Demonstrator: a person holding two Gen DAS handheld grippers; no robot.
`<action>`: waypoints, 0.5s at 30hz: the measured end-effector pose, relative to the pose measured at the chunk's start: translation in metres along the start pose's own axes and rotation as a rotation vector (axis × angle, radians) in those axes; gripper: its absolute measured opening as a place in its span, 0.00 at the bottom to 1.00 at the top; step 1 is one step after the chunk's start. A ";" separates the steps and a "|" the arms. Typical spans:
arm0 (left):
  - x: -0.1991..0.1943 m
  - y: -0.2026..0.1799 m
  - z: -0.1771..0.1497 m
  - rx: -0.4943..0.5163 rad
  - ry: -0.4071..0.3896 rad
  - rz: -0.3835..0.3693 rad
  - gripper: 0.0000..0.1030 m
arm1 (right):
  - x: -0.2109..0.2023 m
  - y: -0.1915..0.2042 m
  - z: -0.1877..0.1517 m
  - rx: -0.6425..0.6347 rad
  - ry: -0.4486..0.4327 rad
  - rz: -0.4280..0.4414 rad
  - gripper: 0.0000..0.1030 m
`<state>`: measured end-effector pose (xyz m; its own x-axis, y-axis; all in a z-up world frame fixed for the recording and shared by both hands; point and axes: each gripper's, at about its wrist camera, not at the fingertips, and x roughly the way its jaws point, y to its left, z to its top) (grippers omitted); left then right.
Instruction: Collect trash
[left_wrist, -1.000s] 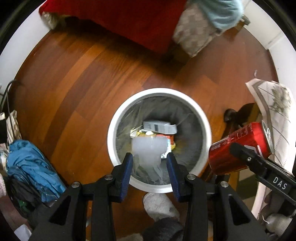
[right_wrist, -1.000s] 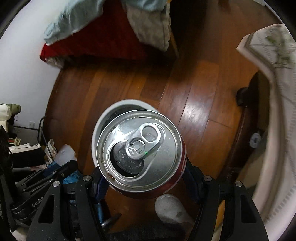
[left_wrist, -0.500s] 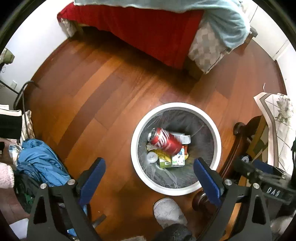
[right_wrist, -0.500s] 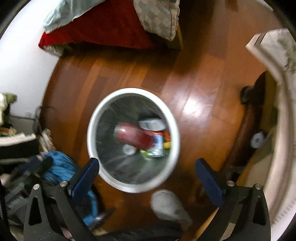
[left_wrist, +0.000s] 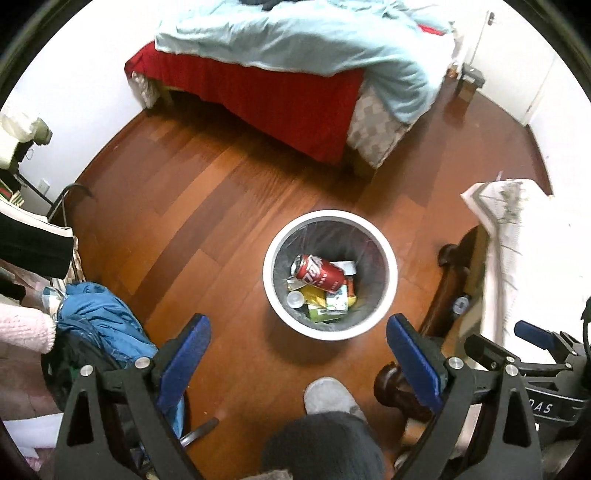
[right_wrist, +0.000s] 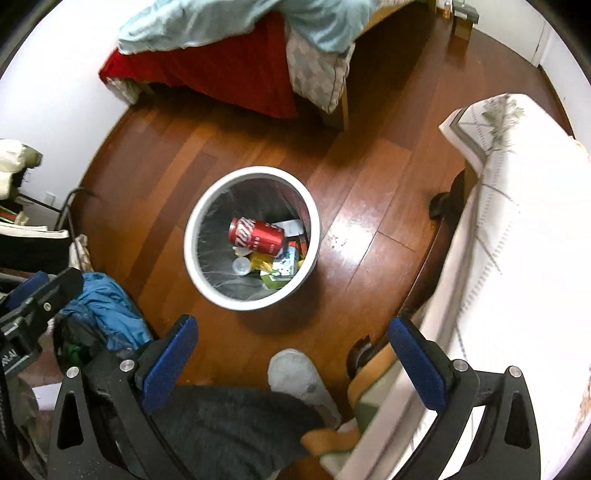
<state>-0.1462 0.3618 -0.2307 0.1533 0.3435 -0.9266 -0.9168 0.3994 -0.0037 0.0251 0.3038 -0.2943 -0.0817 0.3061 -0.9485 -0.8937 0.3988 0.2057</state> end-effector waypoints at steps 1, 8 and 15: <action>-0.014 -0.002 -0.003 0.007 -0.015 -0.011 0.94 | -0.015 0.001 -0.005 -0.003 -0.020 0.006 1.00; -0.094 -0.008 -0.022 0.043 -0.105 -0.082 0.94 | -0.116 0.006 -0.039 -0.032 -0.127 0.080 1.00; -0.164 -0.007 -0.040 0.049 -0.171 -0.154 0.94 | -0.208 0.017 -0.069 -0.082 -0.221 0.168 1.00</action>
<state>-0.1799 0.2691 -0.0941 0.3544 0.4129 -0.8390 -0.8594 0.4974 -0.1183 -0.0036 0.1877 -0.1099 -0.1412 0.5467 -0.8253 -0.9093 0.2581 0.3265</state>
